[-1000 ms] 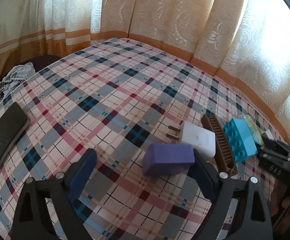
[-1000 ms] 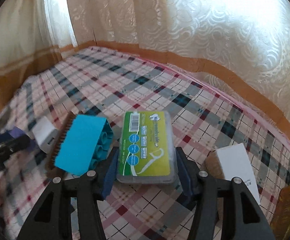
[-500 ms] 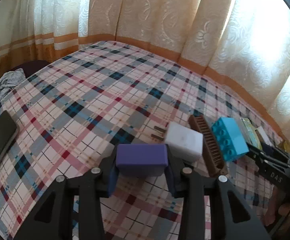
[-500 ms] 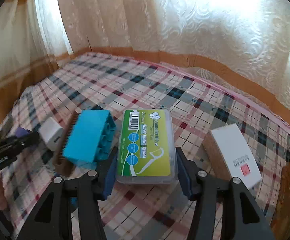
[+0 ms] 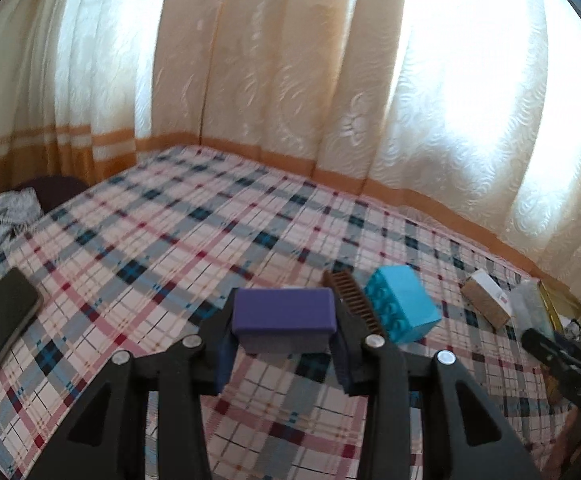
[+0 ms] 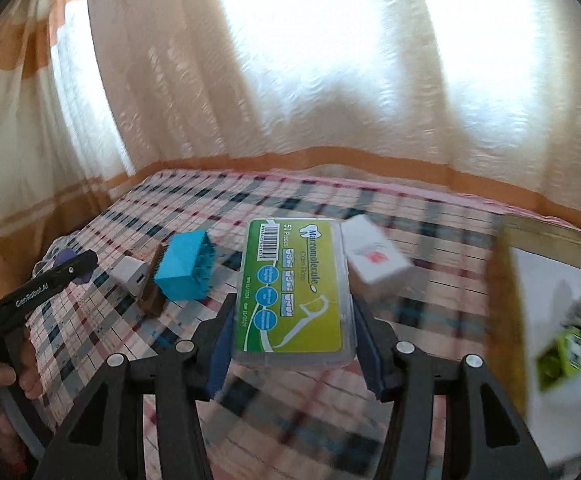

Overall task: Organize rigid objects
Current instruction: 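Carry the purple block and green floss box over the gold tin tray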

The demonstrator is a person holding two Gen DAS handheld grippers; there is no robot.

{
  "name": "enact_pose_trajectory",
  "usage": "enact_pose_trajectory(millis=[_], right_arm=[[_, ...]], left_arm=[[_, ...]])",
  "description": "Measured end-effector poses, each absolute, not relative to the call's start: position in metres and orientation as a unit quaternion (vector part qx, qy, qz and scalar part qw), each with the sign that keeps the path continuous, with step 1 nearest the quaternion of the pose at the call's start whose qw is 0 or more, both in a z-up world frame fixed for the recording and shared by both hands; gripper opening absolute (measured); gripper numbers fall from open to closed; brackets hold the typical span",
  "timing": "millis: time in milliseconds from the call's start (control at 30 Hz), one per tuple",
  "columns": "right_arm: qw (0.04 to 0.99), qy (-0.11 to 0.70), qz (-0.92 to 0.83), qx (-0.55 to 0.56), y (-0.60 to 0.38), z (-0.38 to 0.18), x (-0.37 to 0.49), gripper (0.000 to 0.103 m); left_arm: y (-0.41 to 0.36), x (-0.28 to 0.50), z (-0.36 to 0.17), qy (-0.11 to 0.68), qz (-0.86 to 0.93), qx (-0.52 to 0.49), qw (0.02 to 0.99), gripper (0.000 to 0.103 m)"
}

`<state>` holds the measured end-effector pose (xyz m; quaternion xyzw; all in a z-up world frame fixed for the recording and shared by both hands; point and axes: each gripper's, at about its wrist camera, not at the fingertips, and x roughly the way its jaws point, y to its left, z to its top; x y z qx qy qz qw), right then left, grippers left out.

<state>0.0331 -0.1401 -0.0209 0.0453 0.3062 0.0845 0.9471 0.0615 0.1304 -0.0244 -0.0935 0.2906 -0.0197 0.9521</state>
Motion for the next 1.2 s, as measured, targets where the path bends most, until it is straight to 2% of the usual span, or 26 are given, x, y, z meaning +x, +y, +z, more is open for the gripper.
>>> enact_pose_trajectory(millis=[167, 633, 1200], right_arm=[[0.955, 0.286, 0.068, 0.043, -0.156, -0.016, 0.012, 0.056], [0.964, 0.253, 0.062, 0.044, -0.185, 0.0, -0.016, 0.056], [0.974, 0.215, 0.005, 0.065, -0.265, 0.021, -0.044, 0.056]], left_arm=[[0.114, 0.053, -0.022, 0.286, -0.043, -0.105, 0.951, 0.039], [0.025, 0.024, 0.004, 0.256, -0.08, -0.057, 0.962, 0.039], [-0.075, 0.015, 0.037, 0.234, -0.146, -0.043, 0.96, 0.039]])
